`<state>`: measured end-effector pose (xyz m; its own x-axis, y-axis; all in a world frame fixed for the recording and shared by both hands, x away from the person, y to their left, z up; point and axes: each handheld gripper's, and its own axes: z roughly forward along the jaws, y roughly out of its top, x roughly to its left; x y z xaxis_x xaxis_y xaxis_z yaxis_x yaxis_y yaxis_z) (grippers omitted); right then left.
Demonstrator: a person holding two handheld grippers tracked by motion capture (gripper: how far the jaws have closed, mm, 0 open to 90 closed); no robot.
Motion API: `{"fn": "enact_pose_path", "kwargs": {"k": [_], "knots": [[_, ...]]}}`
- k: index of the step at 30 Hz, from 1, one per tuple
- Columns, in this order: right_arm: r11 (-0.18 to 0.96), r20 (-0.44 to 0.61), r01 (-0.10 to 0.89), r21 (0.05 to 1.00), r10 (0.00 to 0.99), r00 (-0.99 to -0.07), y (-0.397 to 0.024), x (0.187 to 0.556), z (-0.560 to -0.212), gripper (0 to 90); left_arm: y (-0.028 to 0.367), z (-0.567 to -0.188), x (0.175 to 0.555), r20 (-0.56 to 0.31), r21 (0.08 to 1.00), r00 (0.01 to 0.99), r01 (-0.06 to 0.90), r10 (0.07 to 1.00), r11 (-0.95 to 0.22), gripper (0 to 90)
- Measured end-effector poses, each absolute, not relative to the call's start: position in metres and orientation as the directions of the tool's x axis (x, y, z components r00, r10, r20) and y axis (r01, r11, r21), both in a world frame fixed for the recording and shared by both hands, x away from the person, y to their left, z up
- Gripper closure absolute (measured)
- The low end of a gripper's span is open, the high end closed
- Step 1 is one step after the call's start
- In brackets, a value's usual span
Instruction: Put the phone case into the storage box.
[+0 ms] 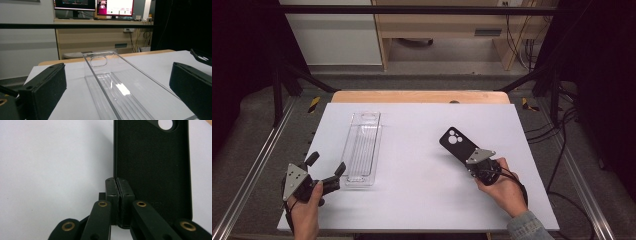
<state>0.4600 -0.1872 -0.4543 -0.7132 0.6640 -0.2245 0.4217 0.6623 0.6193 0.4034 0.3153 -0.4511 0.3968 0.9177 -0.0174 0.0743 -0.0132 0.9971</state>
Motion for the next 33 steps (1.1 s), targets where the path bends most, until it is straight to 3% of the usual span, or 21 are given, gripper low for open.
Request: {"fn": "enact_pose_path", "kwargs": {"k": [7,8,11,18,21,27,33], "knots": [[0.63,-0.219,0.414,0.657,0.685,-0.695,-0.191,0.458,-0.451,88.9,0.316,-0.448,0.402,-0.066,0.995,0.387,0.097,0.92,0.03,1.0],[0.633,-0.245,0.399,0.663,0.688,-0.683,-0.193,0.455,-0.451,88.9,0.316,-0.446,0.405,-0.144,0.986,0.392,0.133,0.909,0.099,1.0],[0.61,-0.243,0.398,0.685,0.706,-0.665,-0.196,0.449,-0.454,88.9,0.312,-0.438,0.406,-0.076,0.99,0.375,0.141,0.924,0.024,1.4],[0.604,-0.27,0.365,0.709,0.71,-0.651,-0.192,0.433,-0.456,88.9,0.299,-0.419,0.411,-0.065,0.978,0.43,0.207,0.901,-0.029,1.3],[0.617,-0.29,0.34,0.709,0.696,-0.657,-0.184,0.426,-0.458,88.8,0.291,-0.407,0.413,-0.016,0.973,0.455,0.211,0.89,-0.091,1.1],[0.63,-0.322,0.301,0.716,0.68,-0.658,-0.177,0.424,-0.459,88.8,0.276,-0.379,0.424,-0.056,0.976,0.528,0.207,0.847,-0.065,1.4],[0.608,-0.344,0.279,0.743,0.705,-0.62,-0.179,0.426,-0.453,88.8,0.274,-0.36,0.435,-0.029,0.978,0.53,0.191,0.847,-0.086,1.9]]}}
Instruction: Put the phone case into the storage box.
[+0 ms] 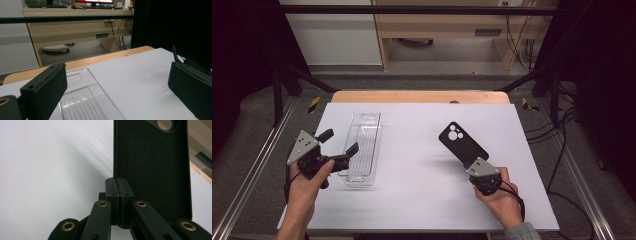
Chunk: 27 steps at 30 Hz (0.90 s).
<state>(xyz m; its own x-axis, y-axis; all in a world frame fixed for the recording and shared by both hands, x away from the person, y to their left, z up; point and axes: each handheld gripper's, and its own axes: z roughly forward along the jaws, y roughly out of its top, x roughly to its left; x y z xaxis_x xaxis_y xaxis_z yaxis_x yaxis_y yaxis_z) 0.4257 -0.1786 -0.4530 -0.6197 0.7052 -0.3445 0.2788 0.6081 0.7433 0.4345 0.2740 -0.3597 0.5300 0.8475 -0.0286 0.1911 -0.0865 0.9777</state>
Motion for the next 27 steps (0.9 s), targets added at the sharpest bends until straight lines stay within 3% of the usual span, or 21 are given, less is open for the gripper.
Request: {"fn": "enact_pose_path", "kwargs": {"k": [27], "knots": [[0.676,-0.465,0.17,0.717,0.646,-0.605,-0.159,0.425,-0.456,88.9,0.194,-0.353,0.449,0.086,0.948,0.632,0.187,0.77,-0.259,1.7]]}}
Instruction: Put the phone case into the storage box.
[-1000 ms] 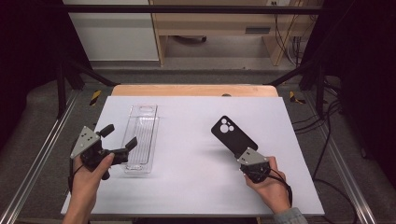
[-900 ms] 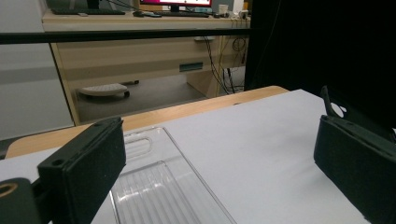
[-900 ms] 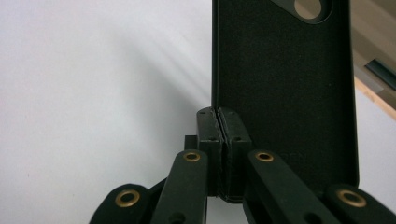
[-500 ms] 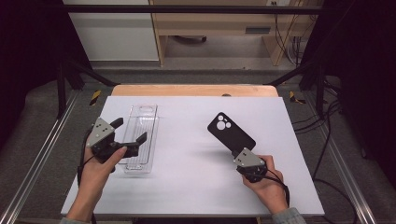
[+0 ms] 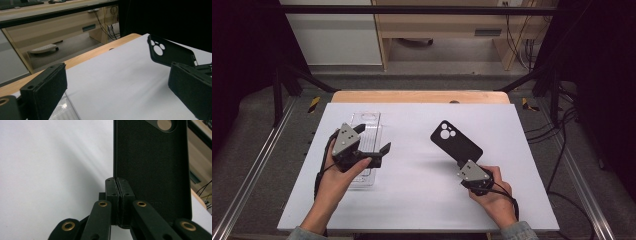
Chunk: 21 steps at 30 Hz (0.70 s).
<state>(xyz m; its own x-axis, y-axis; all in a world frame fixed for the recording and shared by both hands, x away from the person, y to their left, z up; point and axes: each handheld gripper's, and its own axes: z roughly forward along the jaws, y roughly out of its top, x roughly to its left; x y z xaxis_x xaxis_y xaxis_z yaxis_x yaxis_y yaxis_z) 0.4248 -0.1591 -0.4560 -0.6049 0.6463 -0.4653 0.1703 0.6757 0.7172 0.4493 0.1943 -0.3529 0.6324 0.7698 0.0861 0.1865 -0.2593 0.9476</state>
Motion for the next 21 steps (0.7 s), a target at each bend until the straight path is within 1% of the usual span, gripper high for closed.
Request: {"fn": "enact_pose_path", "kwargs": {"k": [3,5,7,11,18,21], "knots": [[0.673,-0.455,0.186,0.716,0.651,-0.607,-0.16,0.427,-0.46,88.9,0.187,-0.356,0.45,0.088,0.946,0.646,0.184,0.758,-0.266,1.7],[0.685,-0.466,0.177,0.707,0.64,-0.611,-0.159,0.426,-0.46,88.9,0.181,-0.361,0.452,0.094,0.943,0.643,0.188,0.76,-0.275,1.7],[0.689,-0.472,0.169,0.705,0.634,-0.612,-0.156,0.422,-0.459,88.9,0.177,-0.366,0.453,0.074,0.947,0.637,0.197,0.767,-0.255,1.8],[0.692,-0.471,0.159,0.704,0.623,-0.624,-0.15,0.418,-0.46,88.9,0.169,-0.371,0.459,0.08,0.939,0.639,0.209,0.765,-0.272,1.9],[0.705,-0.507,0.109,0.701,0.599,-0.62,-0.136,0.408,-0.456,88.9,0.161,-0.367,0.466,0.054,0.937,0.633,0.235,0.772,-0.258,2.0],[0.696,-0.51,0.098,0.711,0.607,-0.61,-0.13,0.406,-0.453,88.9,0.156,-0.363,0.466,0.051,0.937,0.642,0.235,0.765,-0.259,2.0]]}}
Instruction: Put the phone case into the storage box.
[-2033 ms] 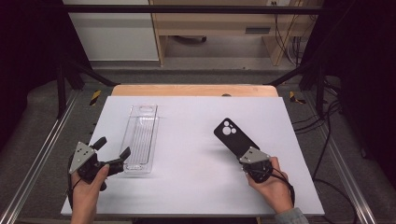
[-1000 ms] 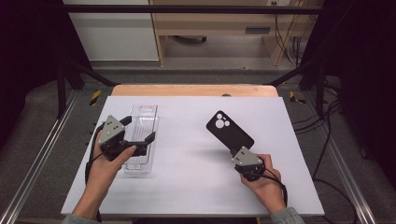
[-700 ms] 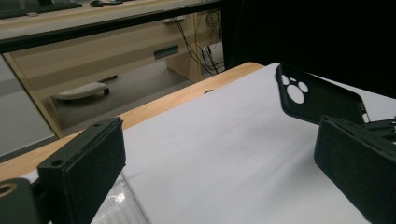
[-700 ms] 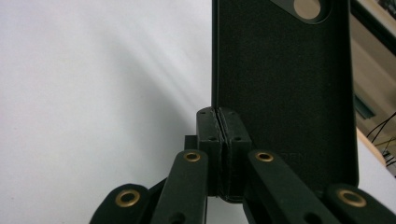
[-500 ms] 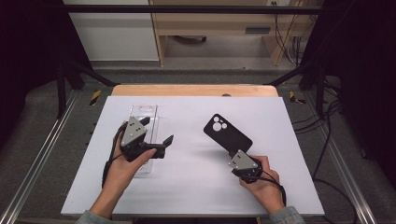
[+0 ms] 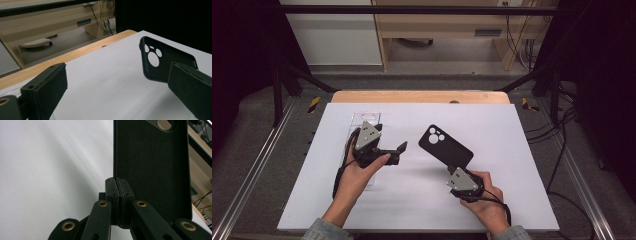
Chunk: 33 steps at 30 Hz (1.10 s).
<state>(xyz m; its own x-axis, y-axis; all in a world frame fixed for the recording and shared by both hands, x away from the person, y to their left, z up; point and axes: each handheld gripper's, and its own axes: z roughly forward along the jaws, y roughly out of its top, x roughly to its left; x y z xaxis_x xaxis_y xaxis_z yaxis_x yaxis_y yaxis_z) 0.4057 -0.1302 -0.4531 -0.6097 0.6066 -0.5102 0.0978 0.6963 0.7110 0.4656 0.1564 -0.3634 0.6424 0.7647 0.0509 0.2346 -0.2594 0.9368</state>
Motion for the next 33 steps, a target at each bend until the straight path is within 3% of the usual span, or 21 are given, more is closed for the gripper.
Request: {"fn": "enact_pose_path", "kwargs": {"k": [33], "knots": [[0.7,-0.584,0.04,0.713,0.625,-0.518,-0.117,0.401,-0.444,88.9,0.113,-0.343,0.465,0.062,0.939,0.708,0.197,0.704,-0.281,2.6]]}}
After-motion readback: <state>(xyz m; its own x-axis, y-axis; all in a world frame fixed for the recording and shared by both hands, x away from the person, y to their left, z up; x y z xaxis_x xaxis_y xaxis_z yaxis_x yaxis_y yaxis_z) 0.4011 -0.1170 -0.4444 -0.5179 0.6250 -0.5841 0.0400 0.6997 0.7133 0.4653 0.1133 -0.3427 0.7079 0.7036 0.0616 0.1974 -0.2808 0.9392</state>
